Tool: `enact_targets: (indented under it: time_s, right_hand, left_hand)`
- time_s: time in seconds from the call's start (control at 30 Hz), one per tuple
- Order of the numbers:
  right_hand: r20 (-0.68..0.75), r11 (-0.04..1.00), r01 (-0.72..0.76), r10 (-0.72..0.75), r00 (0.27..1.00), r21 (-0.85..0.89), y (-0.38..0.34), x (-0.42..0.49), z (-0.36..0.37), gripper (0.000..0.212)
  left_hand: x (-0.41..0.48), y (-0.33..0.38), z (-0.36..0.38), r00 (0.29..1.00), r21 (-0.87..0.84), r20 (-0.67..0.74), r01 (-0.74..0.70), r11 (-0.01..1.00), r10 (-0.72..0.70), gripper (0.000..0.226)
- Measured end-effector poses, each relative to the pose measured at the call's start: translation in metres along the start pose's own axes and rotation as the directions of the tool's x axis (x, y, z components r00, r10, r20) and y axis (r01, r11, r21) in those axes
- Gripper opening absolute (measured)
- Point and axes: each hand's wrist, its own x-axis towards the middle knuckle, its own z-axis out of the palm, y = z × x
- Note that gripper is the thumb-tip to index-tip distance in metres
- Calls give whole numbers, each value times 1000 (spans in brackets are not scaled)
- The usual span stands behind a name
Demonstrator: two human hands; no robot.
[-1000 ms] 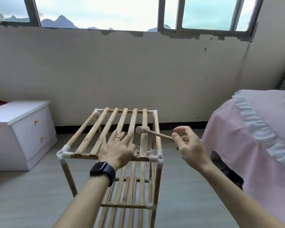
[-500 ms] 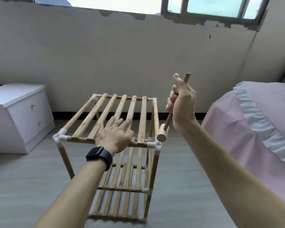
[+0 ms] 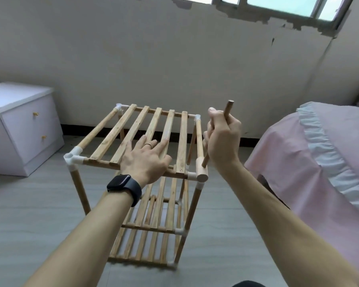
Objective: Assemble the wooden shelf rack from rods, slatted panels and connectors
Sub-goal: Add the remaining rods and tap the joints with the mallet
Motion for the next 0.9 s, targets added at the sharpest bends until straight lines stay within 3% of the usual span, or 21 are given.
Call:
enact_targets:
  time_s: [0.07, 0.2, 0.43, 0.5, 0.6, 0.63, 0.7, 0.77, 0.8, 0.83, 0.9]
  right_hand:
    - [47, 999, -9, 12, 999, -52, 5, 1, 1, 46]
    - [20, 976, 111, -117, 993, 187, -18, 23, -1, 45]
    - [-7, 994, -4, 4, 1000, 109, 15, -6, -12, 49]
    - [-54, 986, 0, 9, 998, 167, 6, -8, -14, 53]
    - [-113, 893, -5, 62, 992, 449, -7, -14, -21, 55]
    - [-112, 853, 3, 65, 992, 522, -11, -17, -22, 55]
    - [-70, 801, -17, 74, 995, 599, -17, -26, -21, 55]
    - [-11, 874, -70, 86, 996, 482, -13, -41, -28, 54]
    - [28, 930, -102, 98, 995, 353, -10, -50, -38, 52]
    - [73, 968, -141, 129, 989, 209, -7, -58, -51, 45]
    - [174, 968, -247, 249, 953, -31, -4, -74, -85, 29]
  left_hand:
    - [-1, 1, -1, 1000, -2, -12, 9, 1000, -9, 74]
    - [2, 0, 2, 1000, -24, -18, 9, 1000, -9, 74]
    - [-1, 2, -2, 1000, -42, -10, -7, 999, 6, 65]
    - [-9, 6, -10, 994, -84, -99, -42, 996, 34, 54]
    - [-33, 20, -25, 933, -193, -354, -133, 972, 57, 53]
    - [-43, 27, -32, 930, -268, -362, -166, 949, 60, 57]
    - [-56, 40, -39, 984, -578, -153, -166, 799, 94, 59]
    - [-66, 49, -39, 989, -869, 57, -18, 494, 138, 48]
    - [-69, 48, -37, 993, -915, 51, 5, 402, 104, 39]
    - [-71, 45, -37, 998, -926, 9, -14, 376, 59, 32]
    - [-73, 34, -33, 992, -896, -126, -119, 428, 12, 26]
